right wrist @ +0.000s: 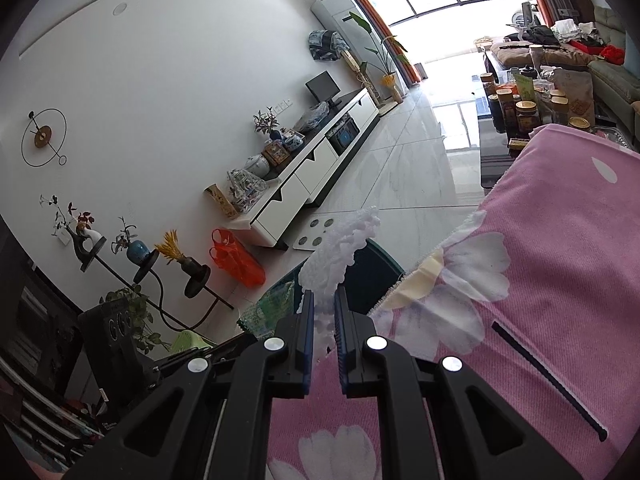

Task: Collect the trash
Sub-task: 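Carry wrapper and foam net to the teal bin and release both, then move both tools back over the trash on the table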

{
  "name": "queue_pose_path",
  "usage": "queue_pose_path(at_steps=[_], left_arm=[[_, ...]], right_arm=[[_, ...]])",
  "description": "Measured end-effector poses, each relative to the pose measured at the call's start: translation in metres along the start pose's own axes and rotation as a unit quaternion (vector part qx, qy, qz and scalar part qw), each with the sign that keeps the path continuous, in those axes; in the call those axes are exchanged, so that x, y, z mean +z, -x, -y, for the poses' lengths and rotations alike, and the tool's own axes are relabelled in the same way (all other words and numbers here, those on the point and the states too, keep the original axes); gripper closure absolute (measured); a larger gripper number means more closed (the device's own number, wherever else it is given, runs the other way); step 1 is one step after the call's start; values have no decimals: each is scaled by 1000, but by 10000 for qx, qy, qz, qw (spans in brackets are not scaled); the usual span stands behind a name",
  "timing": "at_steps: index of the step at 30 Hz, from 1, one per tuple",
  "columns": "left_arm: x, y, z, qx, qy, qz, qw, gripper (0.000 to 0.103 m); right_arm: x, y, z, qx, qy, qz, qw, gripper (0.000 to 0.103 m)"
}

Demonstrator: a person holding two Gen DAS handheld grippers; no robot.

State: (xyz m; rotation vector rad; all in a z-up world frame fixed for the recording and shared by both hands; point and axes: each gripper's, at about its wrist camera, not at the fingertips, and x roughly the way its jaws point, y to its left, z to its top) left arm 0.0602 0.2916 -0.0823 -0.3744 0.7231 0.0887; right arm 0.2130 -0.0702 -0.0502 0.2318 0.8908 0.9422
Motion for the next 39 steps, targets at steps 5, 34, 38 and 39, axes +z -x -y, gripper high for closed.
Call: queue_pose_path(at_steps=[5, 34, 38, 39], left_arm=[[0, -11, -3, 108, 47, -55, 9999, 102], [5, -36, 26, 88, 42, 55, 9999, 67], [4, -21, 63, -319, -384, 188, 9986, 62], [1, -17, 75, -432, -514, 204, 9975, 62]], right_arm=[[3, -24, -3, -58, 55, -215, 9997, 94], [-15, -11, -7, -255, 322, -330, 9986, 72], [-23, 37, -6, -405, 487, 59, 9980, 70], [-26, 50, -4, -464, 508, 167, 9975, 70]])
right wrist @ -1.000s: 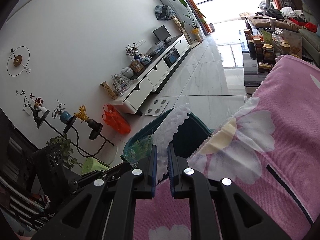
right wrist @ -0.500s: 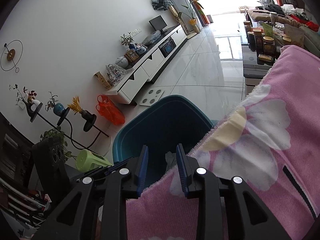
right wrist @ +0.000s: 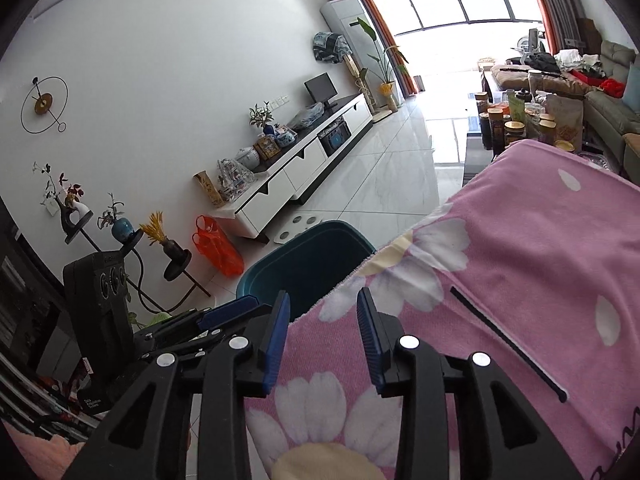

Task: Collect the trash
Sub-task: 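Move both tools back over the trash on the table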

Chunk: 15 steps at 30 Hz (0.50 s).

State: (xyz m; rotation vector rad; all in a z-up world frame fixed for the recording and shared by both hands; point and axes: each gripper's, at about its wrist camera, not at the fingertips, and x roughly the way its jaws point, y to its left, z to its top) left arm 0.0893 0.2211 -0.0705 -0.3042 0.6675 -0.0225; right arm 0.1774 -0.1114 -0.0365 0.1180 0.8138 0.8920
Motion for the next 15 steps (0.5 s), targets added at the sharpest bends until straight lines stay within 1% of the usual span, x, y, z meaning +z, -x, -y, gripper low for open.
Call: queue_pose_path(at_steps=[3, 6, 10, 15], left_arm=[[-2, 1, 39, -399, -415, -22, 9983, 59], [-9, -2, 80, -855, -766, -134, 9933, 59], [-24, -10, 129, -1386, -1168, -372, 9827, 59], [-47, -17, 183, -1887, -1595, -635, 9669, 59]], right_arm=[[-10, 37, 11, -202, -34, 265, 9994, 68], [-21, 73, 27, -472, -119, 474, 9977, 68], [-38, 116, 48, -870, -299, 707, 9932, 67], [-56, 161, 78, -1330, -664, 996, 9839, 67]])
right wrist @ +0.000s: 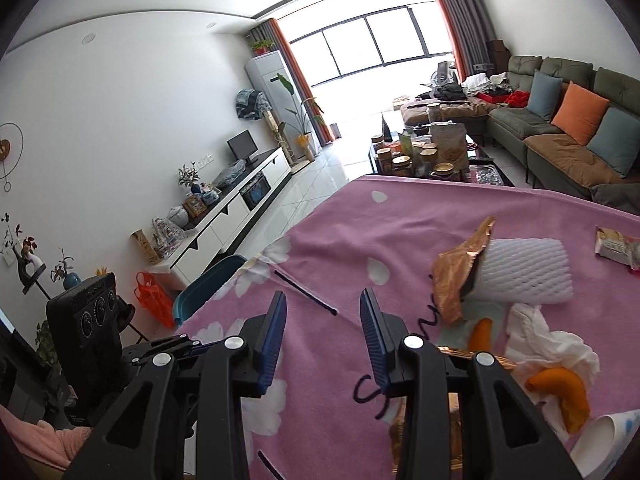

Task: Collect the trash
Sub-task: 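Move both tools back over the trash on the table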

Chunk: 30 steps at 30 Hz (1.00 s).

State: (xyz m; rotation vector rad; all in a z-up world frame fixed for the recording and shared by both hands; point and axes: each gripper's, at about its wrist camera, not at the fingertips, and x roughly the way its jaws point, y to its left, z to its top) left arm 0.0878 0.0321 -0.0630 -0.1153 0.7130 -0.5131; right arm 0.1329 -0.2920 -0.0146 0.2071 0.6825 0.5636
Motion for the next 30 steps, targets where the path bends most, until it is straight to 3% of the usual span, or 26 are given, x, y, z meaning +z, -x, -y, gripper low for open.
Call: queue_pose_path(at_steps=[9, 17, 19, 27, 30], left_arm=[[-3, -45, 75, -697, -561, -470, 9949, 51], [5, -76, 101, -665, -809, -714, 9919, 52], [8, -82, 102, -684, -797, -790, 9913, 56], [6, -83, 102, -726, -839, -864, 9901, 102], [5, -79, 98, -757, -791, -821, 9906, 102]], right_arm=[[-18, 46, 62, -696, -535, 322, 9956, 67], [-49, 69, 96, -1163, -828, 210, 9895, 67], [-56, 72, 101, -1205, -863, 171, 9888, 67], [-64, 75, 98, -1157, -794, 172, 9899, 67], [-63, 72, 94, -1098, -725, 159, 9912, 67]])
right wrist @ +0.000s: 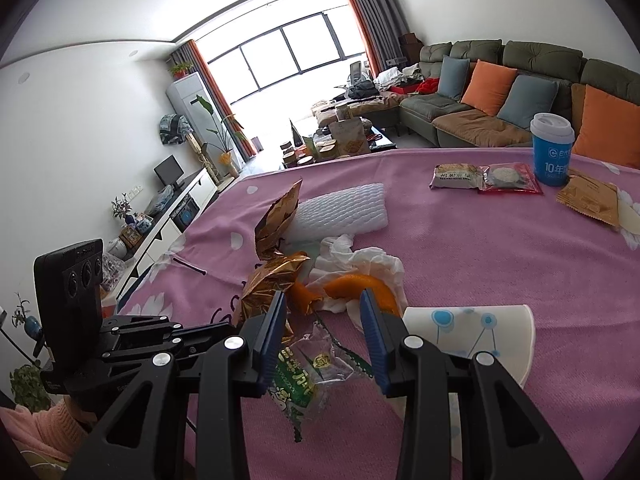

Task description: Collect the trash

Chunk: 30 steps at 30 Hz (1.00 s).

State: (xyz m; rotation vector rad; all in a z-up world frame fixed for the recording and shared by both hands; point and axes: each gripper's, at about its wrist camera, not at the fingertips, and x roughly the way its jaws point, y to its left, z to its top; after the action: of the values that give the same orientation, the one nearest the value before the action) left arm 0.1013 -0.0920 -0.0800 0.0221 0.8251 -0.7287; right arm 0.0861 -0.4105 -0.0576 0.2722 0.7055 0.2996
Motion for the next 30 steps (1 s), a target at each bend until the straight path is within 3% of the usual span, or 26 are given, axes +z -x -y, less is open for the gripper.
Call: queue_pose_path(at_steps=[5, 16, 18, 19, 20, 25, 30], left_arm=[[-3, 8, -4, -5, 43, 43, 10000, 102], [-13, 24, -7, 53, 106, 118, 9999, 101], [-14, 25, -6, 36, 81, 105, 9999, 101], [-15, 26, -6, 22, 72, 100, 9999, 101], [-16, 26, -5, -17, 63, 90, 9999, 100], [-16, 22, 10, -332, -124, 10, 9994, 89], [-10, 10, 31, -810, -255, -116, 9963, 57]], right_arm=[[2, -9, -15, 217, 163, -93, 9996, 67], [-7, -52, -42, 301, 480, -815, 9951, 66], [-7, -52, -40, 407, 421, -780, 9952, 81], [-6, -51, -40, 438, 430, -792, 9950, 95], [-6, -49, -40, 423, 444, -746, 9953, 95], [1, -27, -35, 496, 368, -345, 9975, 96], [15, -2, -16, 402, 98, 70, 9991, 96]])
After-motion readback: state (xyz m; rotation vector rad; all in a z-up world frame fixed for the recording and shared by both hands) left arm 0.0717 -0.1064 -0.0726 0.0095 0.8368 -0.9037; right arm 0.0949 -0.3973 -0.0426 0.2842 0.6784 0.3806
